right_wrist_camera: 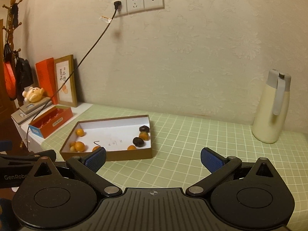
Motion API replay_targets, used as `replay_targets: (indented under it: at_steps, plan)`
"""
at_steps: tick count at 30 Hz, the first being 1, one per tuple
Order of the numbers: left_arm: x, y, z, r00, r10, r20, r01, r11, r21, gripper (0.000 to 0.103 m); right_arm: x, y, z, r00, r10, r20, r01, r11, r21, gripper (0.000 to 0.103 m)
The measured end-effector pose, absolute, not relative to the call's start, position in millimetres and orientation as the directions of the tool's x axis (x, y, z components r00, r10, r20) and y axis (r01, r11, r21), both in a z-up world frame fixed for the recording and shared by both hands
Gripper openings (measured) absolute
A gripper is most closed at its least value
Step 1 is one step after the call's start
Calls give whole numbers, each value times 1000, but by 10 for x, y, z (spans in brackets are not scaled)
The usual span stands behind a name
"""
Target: Organize fruits
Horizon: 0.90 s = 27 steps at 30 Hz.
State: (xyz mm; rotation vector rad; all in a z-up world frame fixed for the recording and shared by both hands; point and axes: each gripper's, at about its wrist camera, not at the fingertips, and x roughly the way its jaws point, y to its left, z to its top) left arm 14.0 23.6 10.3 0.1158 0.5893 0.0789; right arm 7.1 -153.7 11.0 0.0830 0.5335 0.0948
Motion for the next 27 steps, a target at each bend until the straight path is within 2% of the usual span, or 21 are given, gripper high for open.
replay_targets:
  at_steps: [27]
  plan:
    - [202, 226, 89, 819, 88, -568, -36, 994, 102, 97, 104, -1501, 132, 852, 128, -508, -79, 990, 117, 103]
